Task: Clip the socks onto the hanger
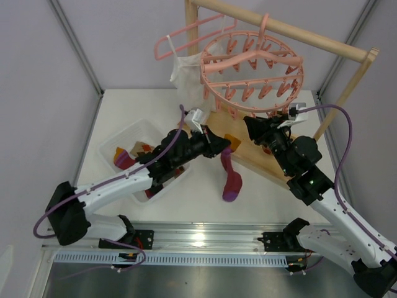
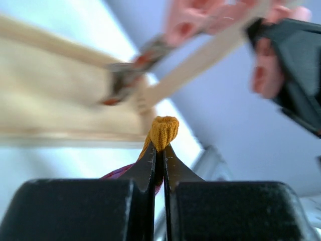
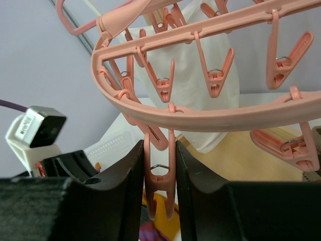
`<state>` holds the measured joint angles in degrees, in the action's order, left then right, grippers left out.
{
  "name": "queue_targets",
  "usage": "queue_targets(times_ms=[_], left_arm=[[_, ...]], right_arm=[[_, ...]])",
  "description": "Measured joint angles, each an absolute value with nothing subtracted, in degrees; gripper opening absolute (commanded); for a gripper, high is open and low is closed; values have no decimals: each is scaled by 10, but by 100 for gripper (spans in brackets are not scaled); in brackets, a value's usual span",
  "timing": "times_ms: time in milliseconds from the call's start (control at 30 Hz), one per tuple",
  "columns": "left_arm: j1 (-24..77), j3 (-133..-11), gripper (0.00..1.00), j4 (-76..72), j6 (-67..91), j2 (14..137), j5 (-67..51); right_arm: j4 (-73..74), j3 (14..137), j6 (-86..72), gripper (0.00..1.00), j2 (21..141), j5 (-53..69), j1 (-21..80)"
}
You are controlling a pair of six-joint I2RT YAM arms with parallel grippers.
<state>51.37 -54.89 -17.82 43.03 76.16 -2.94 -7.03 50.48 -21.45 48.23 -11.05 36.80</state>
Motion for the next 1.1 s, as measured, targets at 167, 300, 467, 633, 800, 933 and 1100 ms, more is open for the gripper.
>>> queue_targets(times_ms=[167,300,467,633,800,933,1100], left_arm=[[475,-546,3,-32,367,636,59],[437,-583,6,69,303,530,143],[359,-580,6,126,273,476,211],[282,-506,17,167,275,516,251],[236,-465,63,207,284,570,233],[239,-465,72,185,300,562,151],[322,-467,97,123,314,548,70]], right_arm=[[-60,509,-199,0,482,-110,368],[-46,518,-190,0,480,-109,368],[-37,519,-182,0,477,-109,368],[-28,523,-179,0,477,-109,368],[-13,528,-179,0,477,-110,368],[-4,533,-179,3,478,-111,368],[23,553,-180,9,489,-117,368]])
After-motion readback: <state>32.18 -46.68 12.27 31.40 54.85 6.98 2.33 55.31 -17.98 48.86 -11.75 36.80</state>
